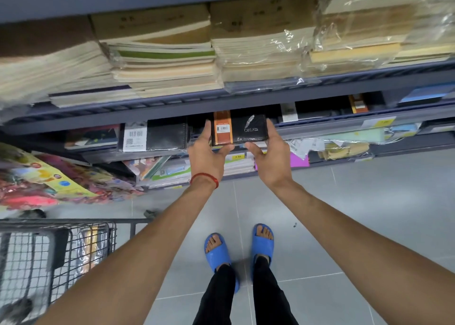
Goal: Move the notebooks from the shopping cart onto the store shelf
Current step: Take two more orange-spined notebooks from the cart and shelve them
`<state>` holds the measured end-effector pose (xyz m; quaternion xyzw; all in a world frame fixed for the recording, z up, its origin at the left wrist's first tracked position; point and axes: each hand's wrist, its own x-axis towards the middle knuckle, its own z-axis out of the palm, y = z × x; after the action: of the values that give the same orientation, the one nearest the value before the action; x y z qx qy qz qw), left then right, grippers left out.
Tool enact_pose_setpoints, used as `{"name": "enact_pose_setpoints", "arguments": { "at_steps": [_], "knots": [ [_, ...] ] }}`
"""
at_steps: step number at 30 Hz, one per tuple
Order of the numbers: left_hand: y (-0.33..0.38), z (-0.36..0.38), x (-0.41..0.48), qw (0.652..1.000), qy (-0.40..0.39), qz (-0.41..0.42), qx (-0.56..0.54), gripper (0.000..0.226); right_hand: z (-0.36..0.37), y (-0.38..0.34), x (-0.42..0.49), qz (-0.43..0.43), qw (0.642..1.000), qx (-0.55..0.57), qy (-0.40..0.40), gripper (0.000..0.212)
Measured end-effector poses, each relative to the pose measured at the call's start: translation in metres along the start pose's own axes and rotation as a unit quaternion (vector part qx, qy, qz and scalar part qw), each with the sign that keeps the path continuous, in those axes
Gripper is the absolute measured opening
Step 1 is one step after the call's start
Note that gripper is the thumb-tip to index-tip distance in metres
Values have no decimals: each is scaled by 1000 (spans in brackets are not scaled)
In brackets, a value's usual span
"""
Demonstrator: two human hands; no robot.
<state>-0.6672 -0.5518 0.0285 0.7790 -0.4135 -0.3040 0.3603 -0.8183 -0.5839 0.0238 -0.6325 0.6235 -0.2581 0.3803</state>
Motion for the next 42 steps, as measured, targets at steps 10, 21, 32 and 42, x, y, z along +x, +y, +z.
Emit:
{"name": "enact_pose_setpoints", "arguments": {
  "at_steps": [10, 21, 32, 42],
  "knots": [
    [12, -41, -53, 998, -18, 28, 61, 68, -33, -42, -70, -24, 994, -74, 82, 48],
    [41, -115, -157, 926, -4, 158, 344, 47, -81, -78, -159, -196, 940, -274, 48, 39],
    [24, -167, -304, 894, 66, 108, 430, 44, -89, -95, -258, -309, 901, -304, -25, 39],
    [-39, -251, -386, 893, 112, 6, 436, 42, -30, -135, -344, -370, 877, -295, -82, 41]
  ]
}}
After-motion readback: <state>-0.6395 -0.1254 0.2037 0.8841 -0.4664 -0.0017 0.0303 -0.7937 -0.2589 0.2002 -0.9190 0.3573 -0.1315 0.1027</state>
